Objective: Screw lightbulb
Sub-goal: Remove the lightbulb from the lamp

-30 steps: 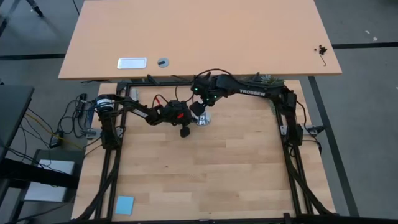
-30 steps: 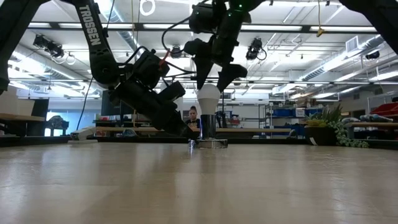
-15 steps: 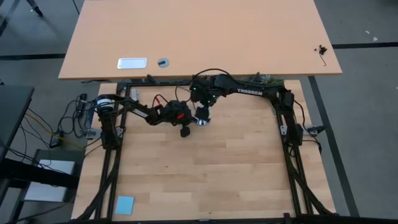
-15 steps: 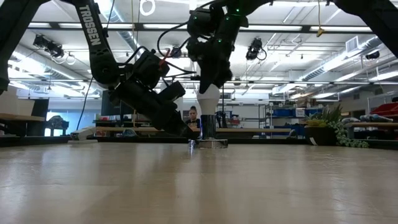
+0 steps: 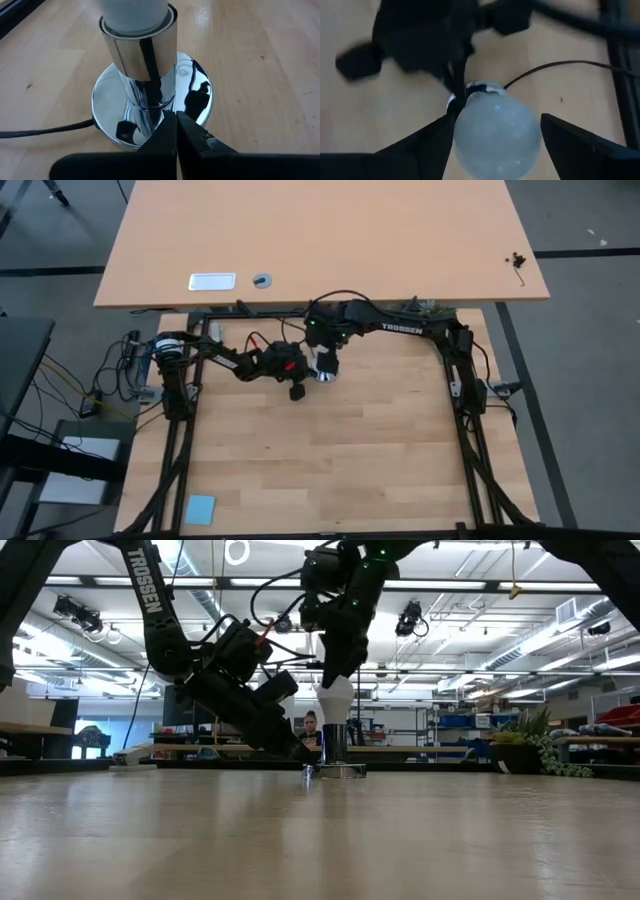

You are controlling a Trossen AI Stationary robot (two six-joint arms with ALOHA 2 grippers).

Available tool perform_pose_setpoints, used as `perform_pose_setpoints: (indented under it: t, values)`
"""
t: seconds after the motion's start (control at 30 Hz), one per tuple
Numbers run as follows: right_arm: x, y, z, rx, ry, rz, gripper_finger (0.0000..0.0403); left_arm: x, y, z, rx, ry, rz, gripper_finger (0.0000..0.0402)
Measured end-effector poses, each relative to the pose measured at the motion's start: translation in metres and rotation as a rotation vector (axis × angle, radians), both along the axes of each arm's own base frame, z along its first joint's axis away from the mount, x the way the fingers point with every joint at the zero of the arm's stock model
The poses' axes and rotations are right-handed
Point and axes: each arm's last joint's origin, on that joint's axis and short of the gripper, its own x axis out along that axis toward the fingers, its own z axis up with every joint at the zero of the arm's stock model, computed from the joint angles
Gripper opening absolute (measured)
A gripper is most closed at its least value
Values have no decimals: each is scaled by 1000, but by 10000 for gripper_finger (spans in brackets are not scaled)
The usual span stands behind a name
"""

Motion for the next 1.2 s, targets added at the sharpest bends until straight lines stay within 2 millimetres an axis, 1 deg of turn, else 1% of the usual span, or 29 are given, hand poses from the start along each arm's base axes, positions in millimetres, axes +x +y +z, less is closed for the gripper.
perform_pose_setpoints:
  t: [0.1,0.17,0.27,0.33,0.47,0.6,0.67,0.77,0.87,0.93,1.03,1.13,1.2]
  values:
    - [3,6,11,8,-46,-174,307,0,0,0,-6,-1,-2,1]
    - [4,8,18,46,-80,-308,309,0,0,0,-8,-2,-1,1]
    - [1,9,18,140,-81,-521,310,0,0,0,-9,-2,-1,1]
    - [-3,11,17,180,-52,-623,311,0,0,0,-8,-2,0,1]
    - [-8,10,6,215,26,-708,311,0,0,0,-9,-2,0,1]
    - [-3,9,-9,244,43,-709,311,0,0,0,-8,-3,0,1]
    - [0,9,-13,245,36,-685,311,0,0,0,-8,-2,0,1]
    - [1,8,-15,235,53,-620,308,0,0,0,-8,-2,0,1]
    - [0,3,-15,222,52,-568,296,0,0,0,-8,-2,1,1]
    - [-2,-1,-14,206,62,-498,287,0,0,0,-7,-2,1,1]
    - [-3,-6,-14,139,86,-277,281,0,0,0,-4,-2,6,1]
    - [-4,-8,-14,51,114,-21,284,0,0,0,-5,-1,6,1]
    - [-5,-9,-14,10,128,90,286,0,0,0,-4,-1,5,1]
